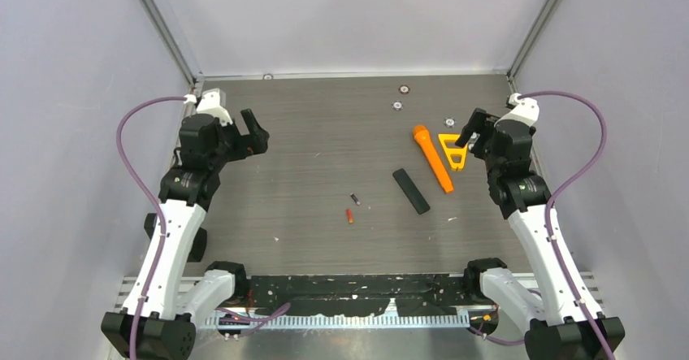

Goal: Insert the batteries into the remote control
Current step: Pick up the remote control from the center of the board.

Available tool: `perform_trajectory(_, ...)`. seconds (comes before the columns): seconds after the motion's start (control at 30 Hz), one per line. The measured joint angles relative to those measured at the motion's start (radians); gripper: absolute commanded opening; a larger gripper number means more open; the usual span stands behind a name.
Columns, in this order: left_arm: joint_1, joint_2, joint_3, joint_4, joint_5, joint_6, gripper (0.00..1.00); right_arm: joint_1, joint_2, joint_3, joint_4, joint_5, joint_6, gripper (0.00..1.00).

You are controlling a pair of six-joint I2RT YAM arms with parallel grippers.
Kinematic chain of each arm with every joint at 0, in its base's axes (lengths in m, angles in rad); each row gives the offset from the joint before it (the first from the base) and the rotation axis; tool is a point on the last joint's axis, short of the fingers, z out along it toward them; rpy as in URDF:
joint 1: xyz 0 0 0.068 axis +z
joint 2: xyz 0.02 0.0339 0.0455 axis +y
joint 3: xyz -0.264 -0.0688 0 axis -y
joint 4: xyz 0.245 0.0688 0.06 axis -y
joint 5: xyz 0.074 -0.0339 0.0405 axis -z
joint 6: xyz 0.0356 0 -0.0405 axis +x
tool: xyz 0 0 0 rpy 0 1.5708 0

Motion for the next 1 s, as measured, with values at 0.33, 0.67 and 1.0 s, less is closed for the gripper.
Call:
perform_trajectory(0.33, 0.000, -0.003, -0.070, 0.056, 0.008, -0.121, 1.00, 0.000, -0.009, -0.069, -0.020, -0.208, -0.055, 1.00)
perform_trajectory(0.67, 0.002, 0.016, -0.100, 0.141, 0.225, -0.134, 1.00, 0.084, -0.011, -0.122, -0.019, -0.374, -0.020, 0.94)
perform_trajectory(1.0, -0.085, 0.104, -0.188, 0.282, 0.523, -0.159, 1.00, 0.378, 0.283, -0.129, -0.050, -0.225, 0.082, 0.93)
